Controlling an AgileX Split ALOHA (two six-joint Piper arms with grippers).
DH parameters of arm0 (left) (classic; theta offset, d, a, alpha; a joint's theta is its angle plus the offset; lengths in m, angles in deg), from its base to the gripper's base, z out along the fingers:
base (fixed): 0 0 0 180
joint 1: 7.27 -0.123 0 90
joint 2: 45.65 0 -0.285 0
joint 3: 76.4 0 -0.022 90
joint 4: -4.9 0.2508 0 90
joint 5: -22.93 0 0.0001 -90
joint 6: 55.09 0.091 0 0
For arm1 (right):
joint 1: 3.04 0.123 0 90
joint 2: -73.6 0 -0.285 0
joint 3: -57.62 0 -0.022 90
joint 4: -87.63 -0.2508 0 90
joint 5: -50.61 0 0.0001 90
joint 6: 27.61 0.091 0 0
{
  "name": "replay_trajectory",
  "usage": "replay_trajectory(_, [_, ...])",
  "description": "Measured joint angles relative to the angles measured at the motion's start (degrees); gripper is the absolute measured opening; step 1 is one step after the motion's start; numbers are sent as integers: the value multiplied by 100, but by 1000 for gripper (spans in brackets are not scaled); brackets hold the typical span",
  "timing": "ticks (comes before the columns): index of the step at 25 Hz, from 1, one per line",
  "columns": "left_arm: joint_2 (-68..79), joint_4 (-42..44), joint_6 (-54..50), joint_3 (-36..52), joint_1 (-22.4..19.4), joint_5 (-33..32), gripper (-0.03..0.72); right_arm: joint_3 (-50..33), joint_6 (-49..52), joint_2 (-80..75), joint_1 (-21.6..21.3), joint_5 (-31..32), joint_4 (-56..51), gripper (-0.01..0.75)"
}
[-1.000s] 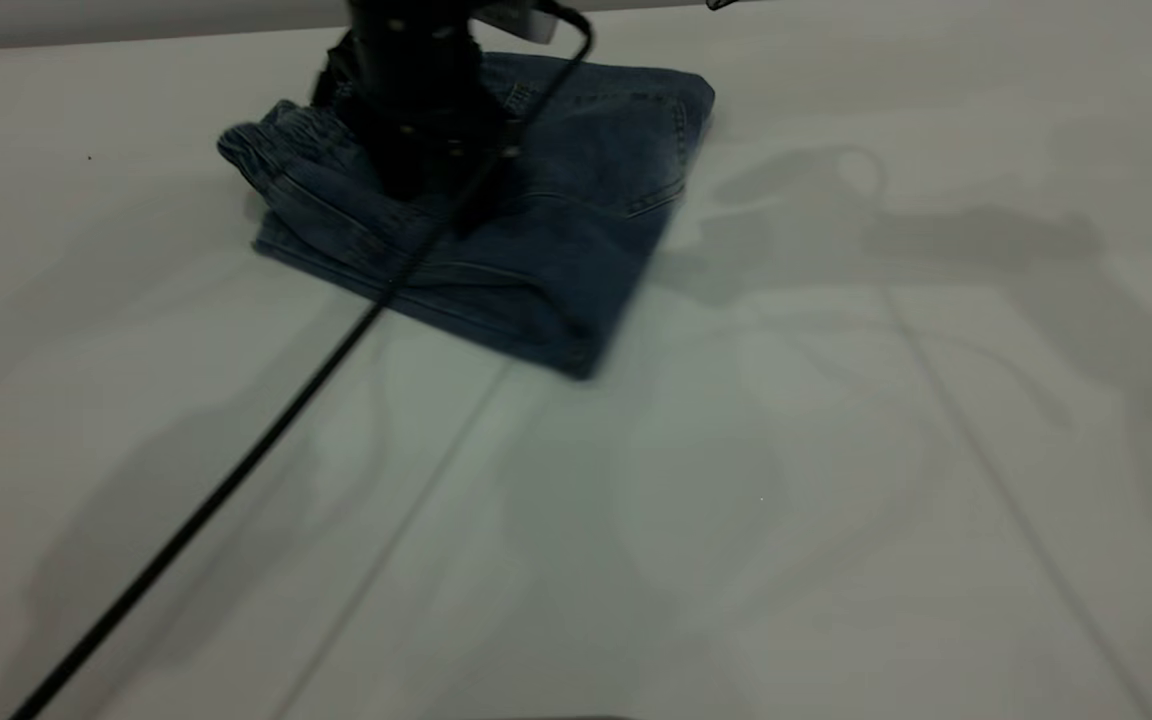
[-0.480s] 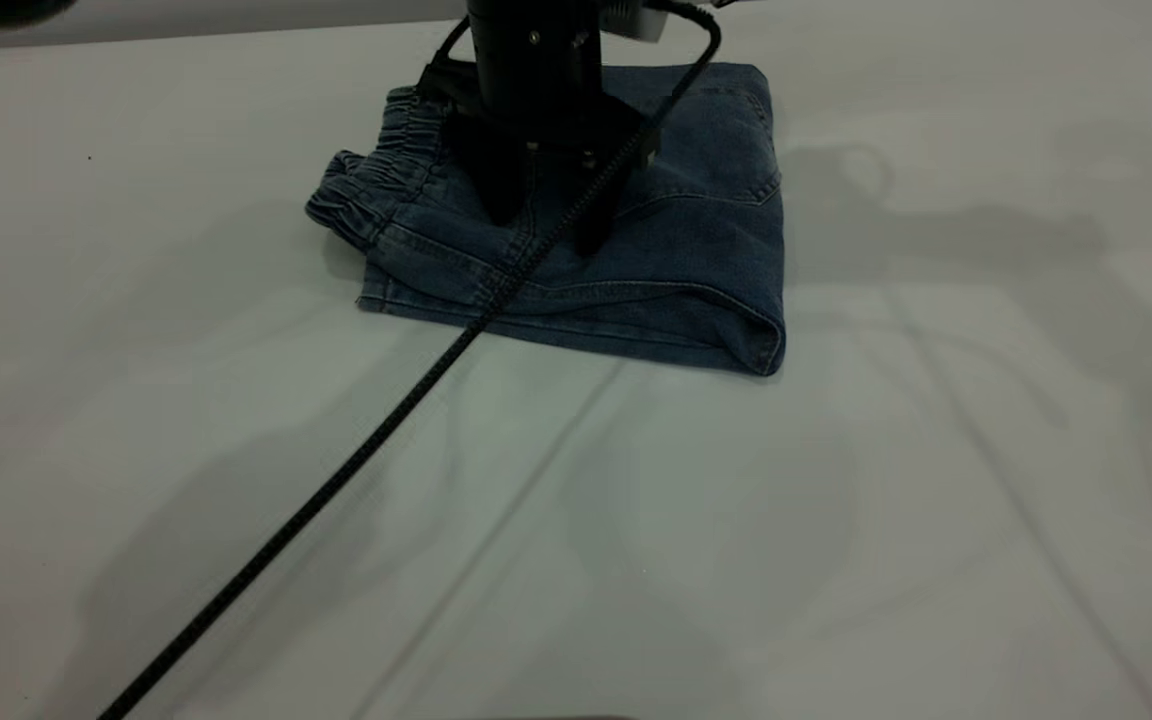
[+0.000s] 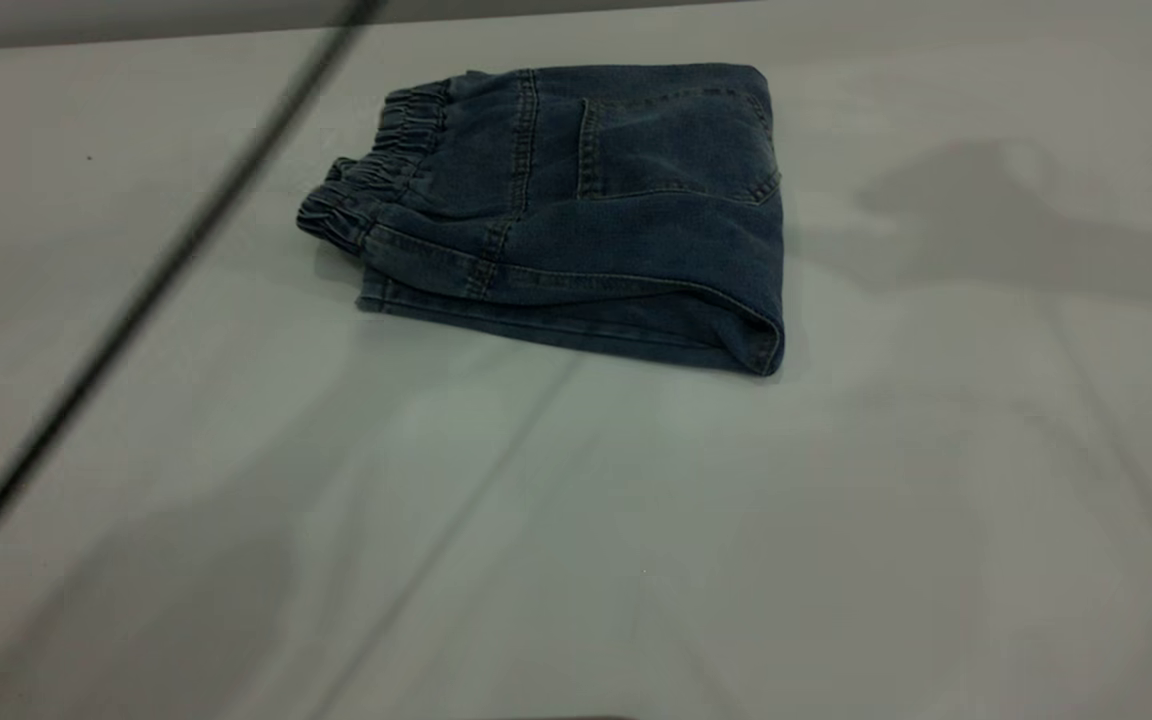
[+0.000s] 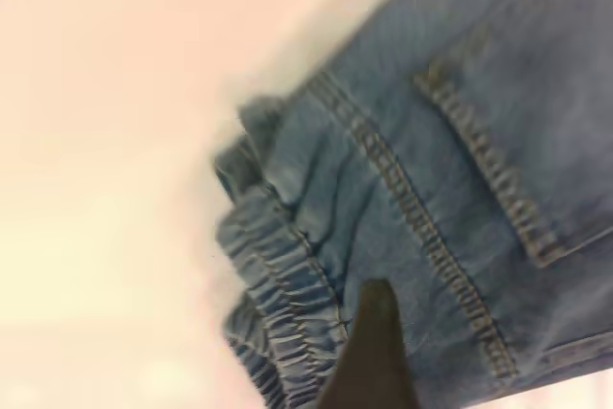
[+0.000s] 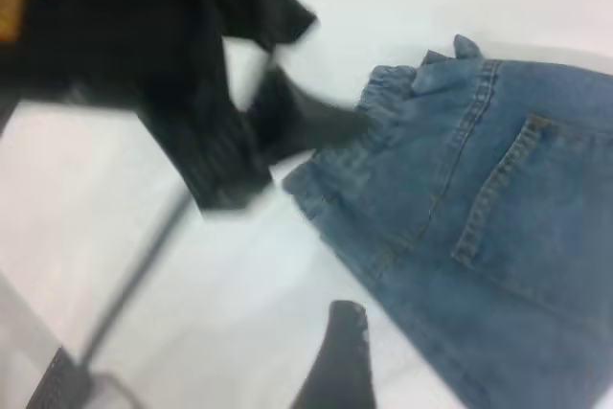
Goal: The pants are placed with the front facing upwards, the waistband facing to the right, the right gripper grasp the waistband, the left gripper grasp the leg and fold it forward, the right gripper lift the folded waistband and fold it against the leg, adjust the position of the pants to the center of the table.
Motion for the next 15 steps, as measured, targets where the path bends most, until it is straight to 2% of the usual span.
replay_trajectory(5, [-1221, 102, -13, 726, 0, 0, 569, 0, 381, 1081, -102, 936, 182, 594])
replay_trajectory(10, [-2722, 251, -36, 2205, -6, 0, 569, -131, 1098, 2157, -96, 1068, 681, 594])
replay_trajectory(15, [-4528, 271, -50, 3466, -11, 0, 569, -810, 1611, 3626, -96, 1136, 1420, 594])
